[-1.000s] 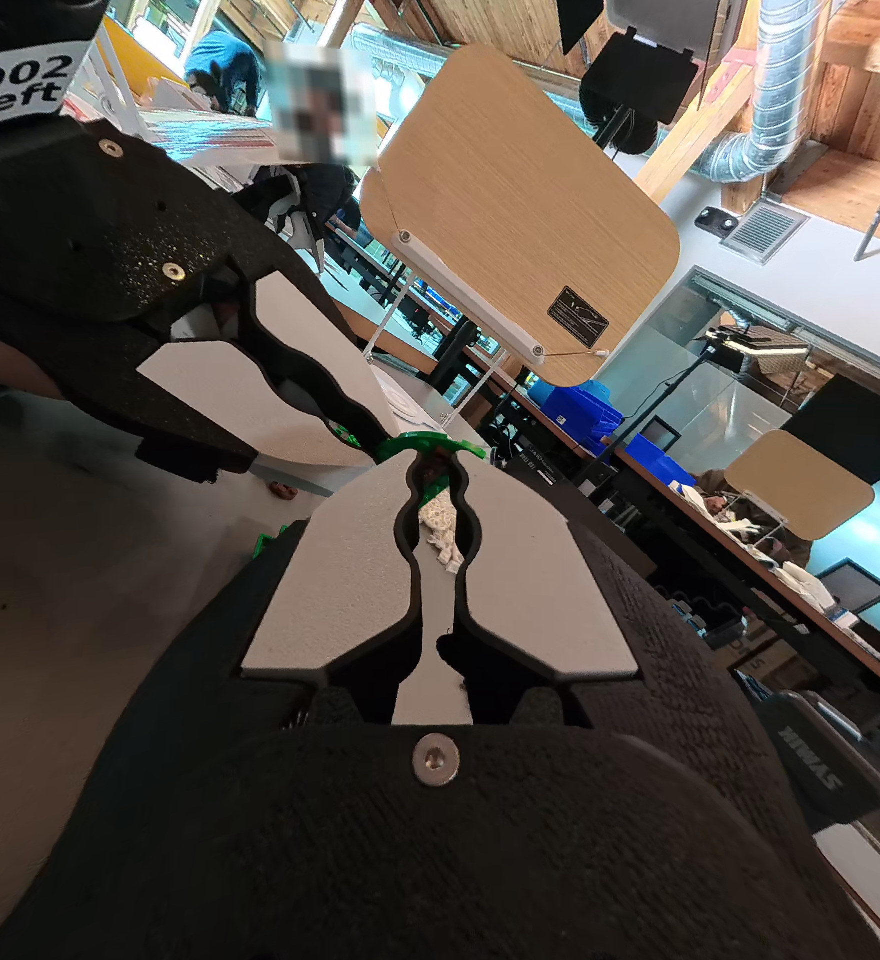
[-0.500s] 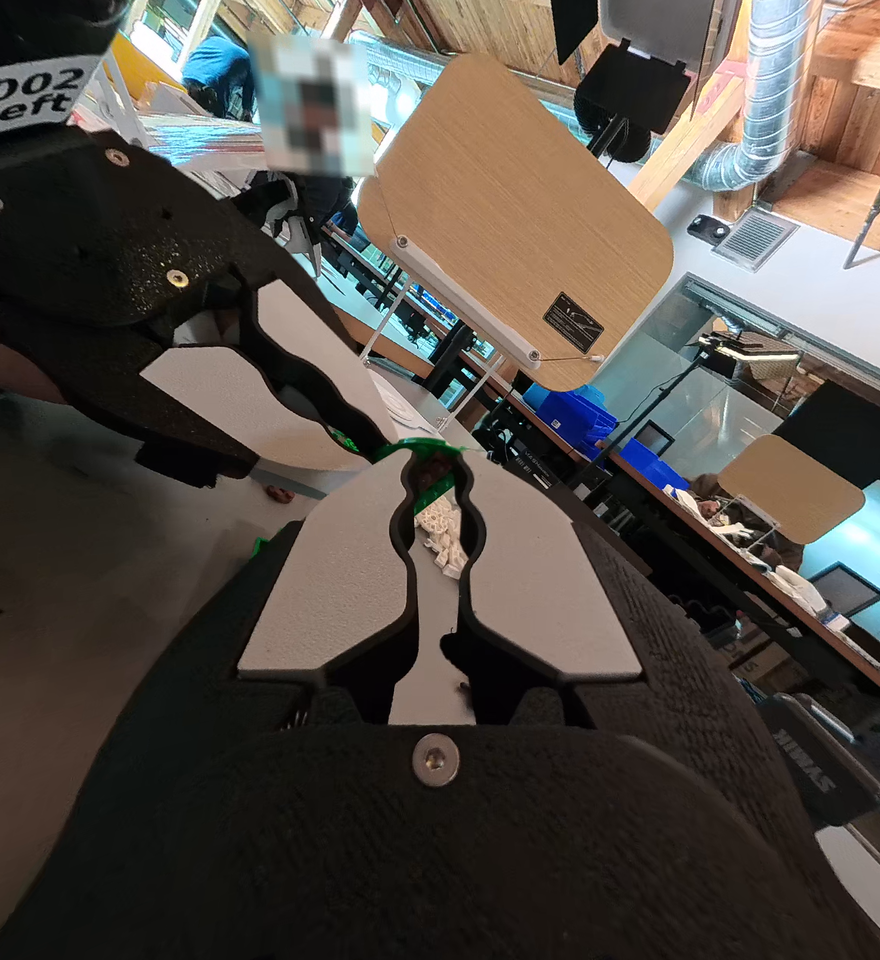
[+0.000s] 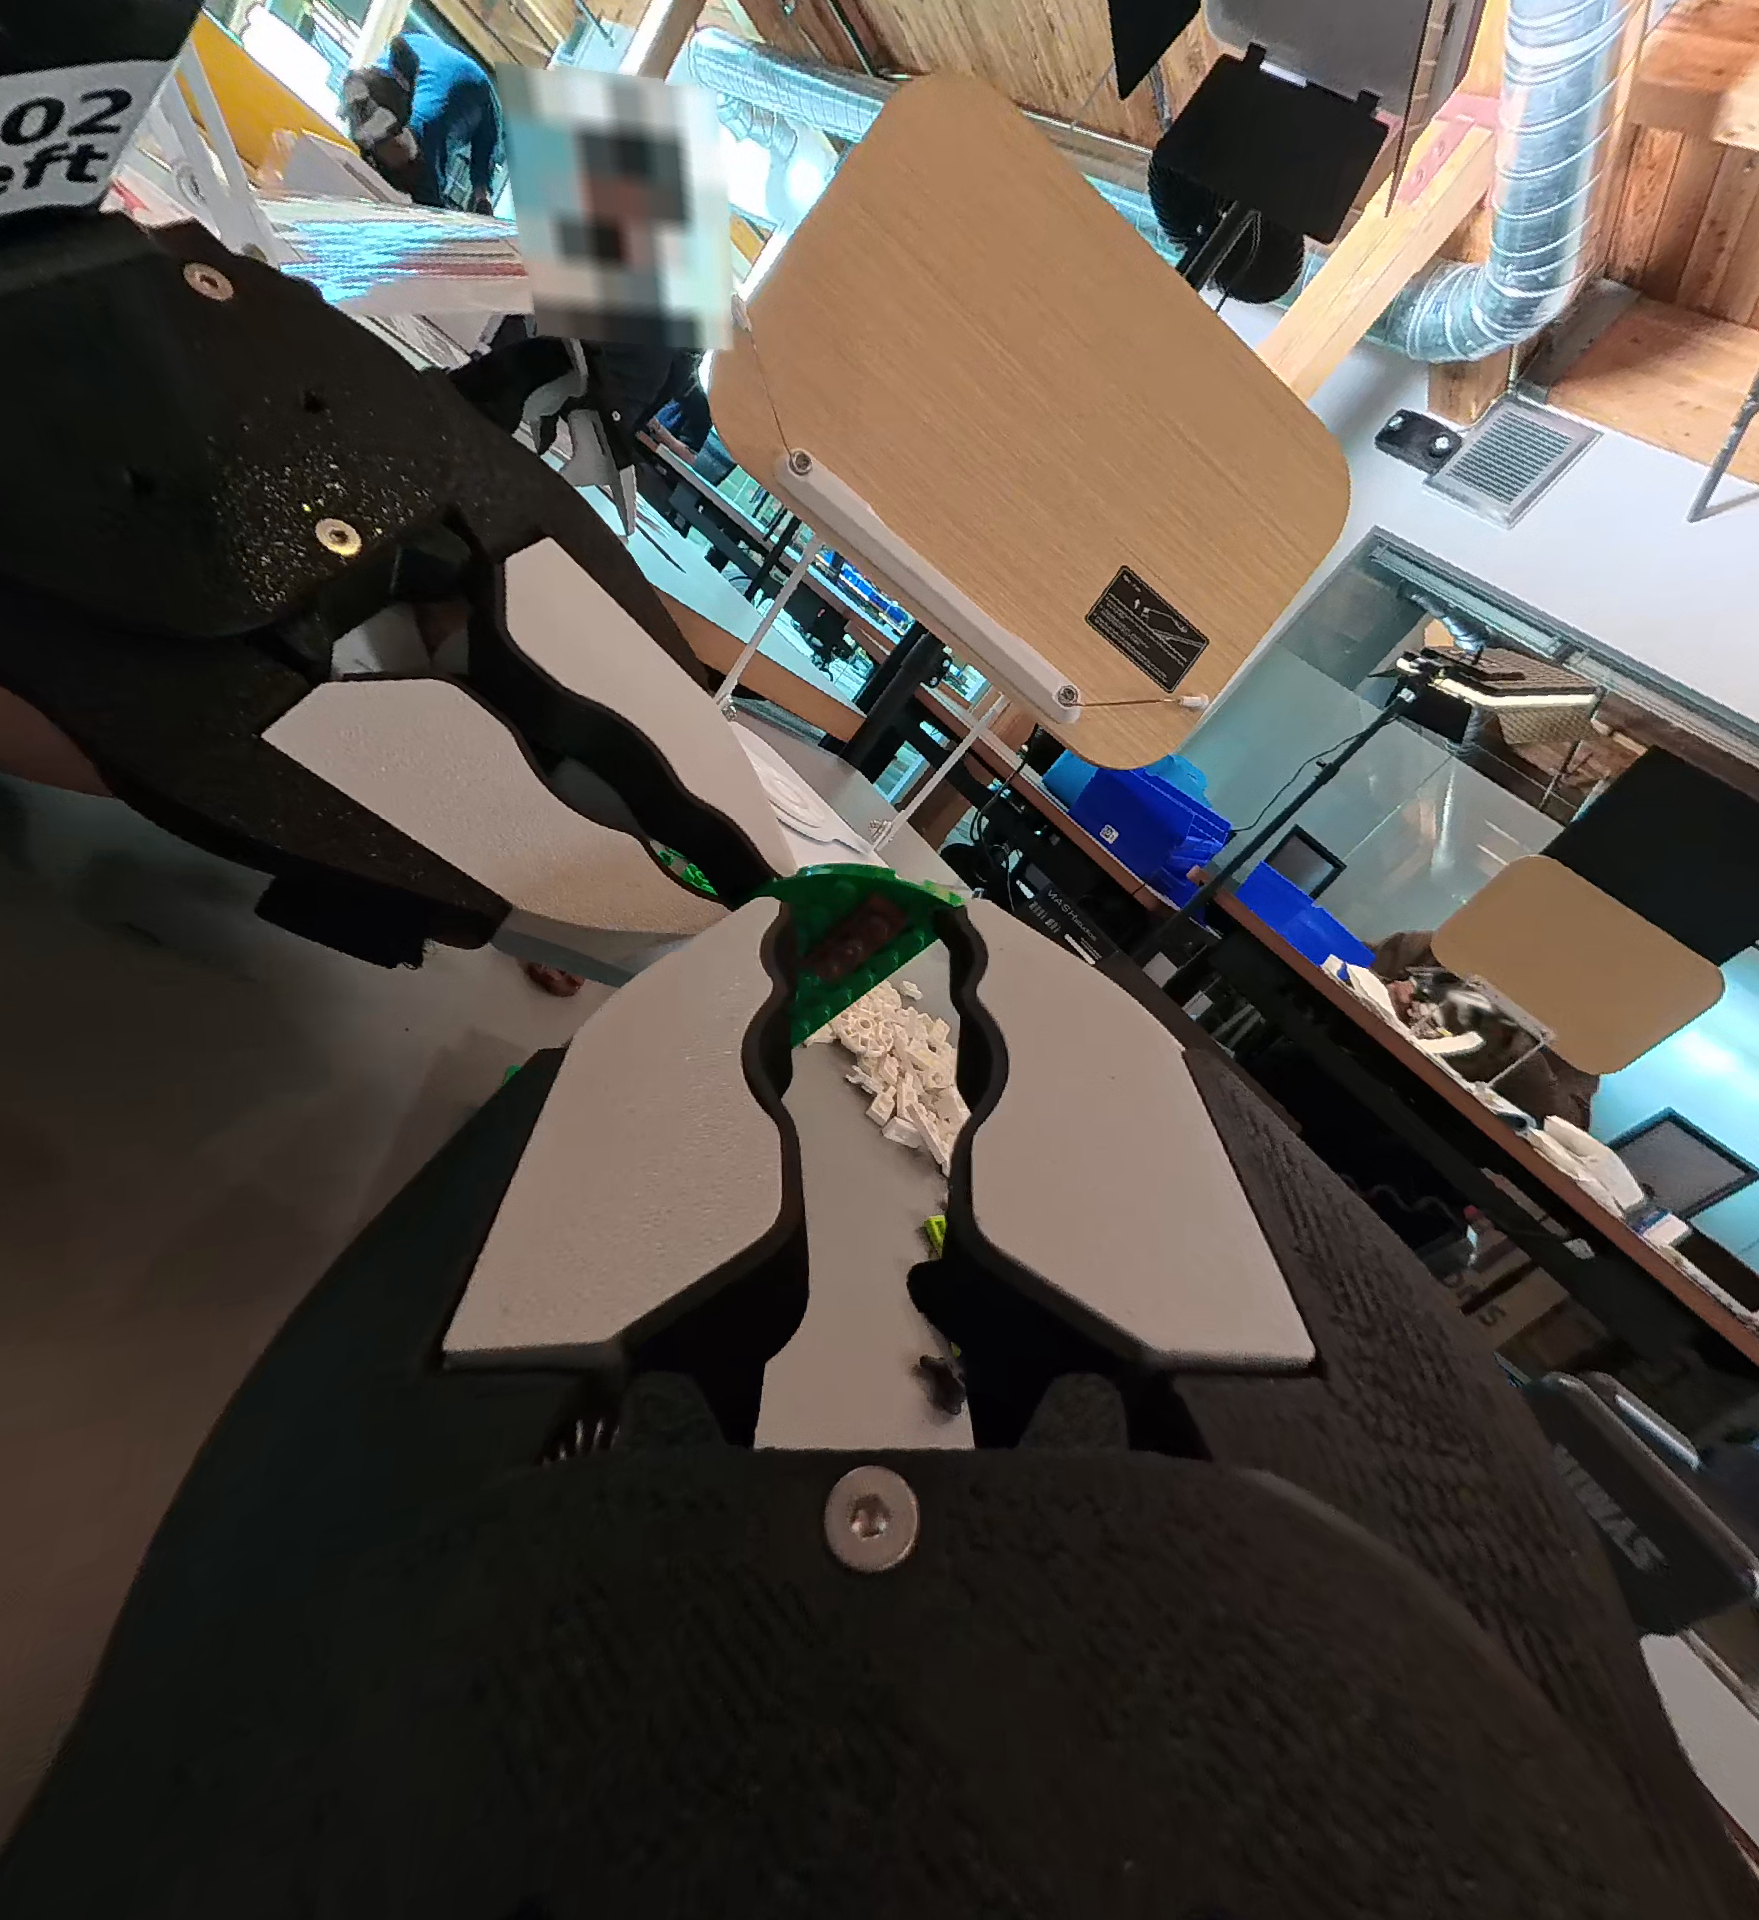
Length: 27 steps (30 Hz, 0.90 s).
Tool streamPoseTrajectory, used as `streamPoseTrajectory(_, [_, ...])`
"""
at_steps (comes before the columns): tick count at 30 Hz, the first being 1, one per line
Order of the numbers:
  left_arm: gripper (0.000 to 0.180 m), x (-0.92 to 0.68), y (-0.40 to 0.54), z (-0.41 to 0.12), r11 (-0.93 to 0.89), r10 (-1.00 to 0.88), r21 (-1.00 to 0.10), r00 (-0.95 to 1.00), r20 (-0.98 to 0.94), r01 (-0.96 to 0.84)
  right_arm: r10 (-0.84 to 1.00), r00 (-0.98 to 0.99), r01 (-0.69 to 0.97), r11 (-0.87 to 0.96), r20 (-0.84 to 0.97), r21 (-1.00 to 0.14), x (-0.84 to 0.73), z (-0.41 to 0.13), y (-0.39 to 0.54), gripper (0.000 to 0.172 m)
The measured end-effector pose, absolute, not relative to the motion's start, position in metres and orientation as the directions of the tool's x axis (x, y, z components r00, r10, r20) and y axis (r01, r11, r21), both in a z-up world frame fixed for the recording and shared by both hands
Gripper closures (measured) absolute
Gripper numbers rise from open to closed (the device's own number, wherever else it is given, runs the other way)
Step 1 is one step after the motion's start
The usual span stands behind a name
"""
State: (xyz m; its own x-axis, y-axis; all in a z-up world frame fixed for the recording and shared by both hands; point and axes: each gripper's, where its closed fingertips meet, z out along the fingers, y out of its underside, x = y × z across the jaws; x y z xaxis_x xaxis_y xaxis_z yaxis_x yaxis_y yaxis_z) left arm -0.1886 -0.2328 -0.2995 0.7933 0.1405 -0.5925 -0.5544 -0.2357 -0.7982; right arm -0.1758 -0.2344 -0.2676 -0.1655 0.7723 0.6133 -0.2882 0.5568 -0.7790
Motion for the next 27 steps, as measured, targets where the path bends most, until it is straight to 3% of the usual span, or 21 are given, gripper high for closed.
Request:
streamPoseTrajectory(9, [0.174, -0.188, -0.233, -0.302, -0.242, 0.115, -0.822, 0.826, -0.552, -0.515, 0.767, -0.161, -0.284, 0.567, 0.622, -0.773, -0.176, -0.269, -0.233, 0.142])
streamPoseTrajectory(13, [0.175, -0.184, -0.235, -0.297, -0.182, 0.007, -0.97, 0.986, -0.164, -0.16, 0.706, -0.148, -0.302, 0.635, 0.693, -0.711, -0.174, -0.271, -0.235, 0.139])
streamPoseTrajectory(17, [0.175, -0.189, -0.238, -0.288, -0.112, -0.052, -0.986, 0.99, 0.129, 0.122, 0.759, -0.199, -0.285, 0.56, 0.62, -0.778, -0.174, -0.27, -0.236, 0.14])
streamPoseTrajectory(23, [0.175, -0.175, -0.237, -0.284, -0.077, -0.116, -0.996, 0.991, 0.062, 0.053, 0.845, -0.227, -0.242, 0.433, 0.484, -0.869, -0.177, -0.267, -0.228, 0.145])
streamPoseTrajectory(27, [0.175, -0.163, -0.242, -0.271, 0.013, -0.228, -0.993, 0.967, 0.11, 0.116, 0.853, -0.36, -0.274, 0.292, 0.379, -0.917, -0.167, -0.261, -0.239, 0.161])
